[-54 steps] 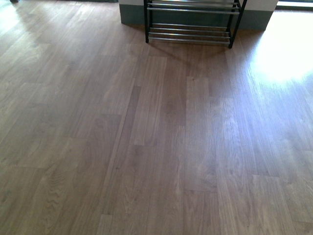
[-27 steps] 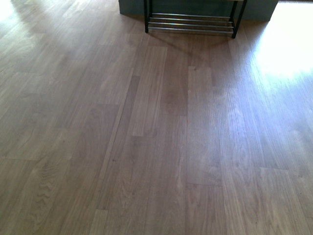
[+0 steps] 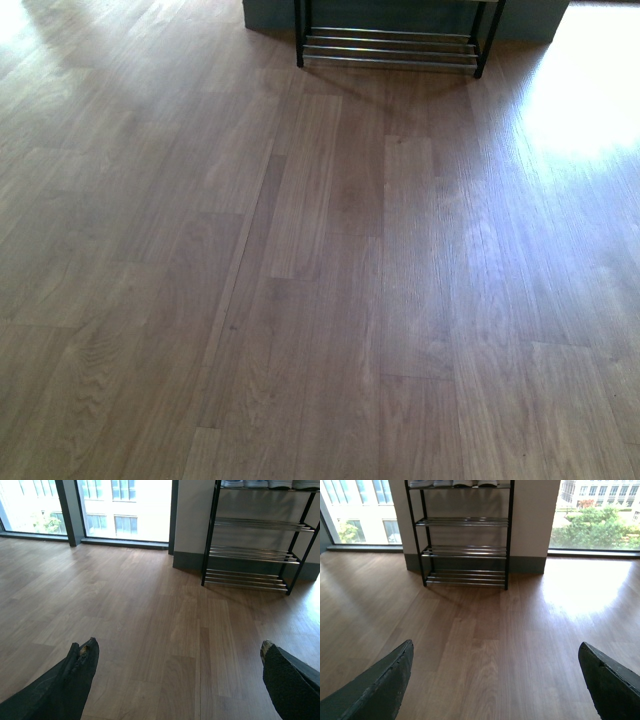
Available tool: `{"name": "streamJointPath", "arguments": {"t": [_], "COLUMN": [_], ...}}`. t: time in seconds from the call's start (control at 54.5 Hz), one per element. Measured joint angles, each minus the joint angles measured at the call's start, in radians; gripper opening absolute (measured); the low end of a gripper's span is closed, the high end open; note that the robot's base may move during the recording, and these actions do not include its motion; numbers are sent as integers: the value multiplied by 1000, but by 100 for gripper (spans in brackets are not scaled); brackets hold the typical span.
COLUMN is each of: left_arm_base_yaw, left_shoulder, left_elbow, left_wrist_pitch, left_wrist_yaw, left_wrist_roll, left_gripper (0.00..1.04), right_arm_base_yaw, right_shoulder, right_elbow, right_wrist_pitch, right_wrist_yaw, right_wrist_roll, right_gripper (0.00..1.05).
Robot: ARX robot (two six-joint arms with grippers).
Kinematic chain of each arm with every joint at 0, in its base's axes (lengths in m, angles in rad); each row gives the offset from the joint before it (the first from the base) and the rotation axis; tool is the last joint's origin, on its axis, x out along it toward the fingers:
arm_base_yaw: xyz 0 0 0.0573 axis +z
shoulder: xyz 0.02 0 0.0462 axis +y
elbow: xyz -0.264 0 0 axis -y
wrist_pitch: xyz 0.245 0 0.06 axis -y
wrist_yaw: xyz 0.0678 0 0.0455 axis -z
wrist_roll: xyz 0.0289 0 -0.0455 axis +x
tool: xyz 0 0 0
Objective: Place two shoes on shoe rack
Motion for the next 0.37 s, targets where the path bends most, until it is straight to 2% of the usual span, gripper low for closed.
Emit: {"name": "streamJointPath", "arguments": {"t": [0.367], "left_arm_base_yaw": [0], "left_shoulder": [0], "left_elbow": [0], "left_wrist_pitch": [0], "left_wrist_yaw": [0], "left_wrist_roll": [0], "left_gripper": [95], "right_arm_base_yaw": [0], "right_shoulder": [0], "right_elbow": [0], "right_wrist_pitch": [0], "right_wrist_yaw": [0], "right_wrist_roll": [0], "right_gripper": [96]}}
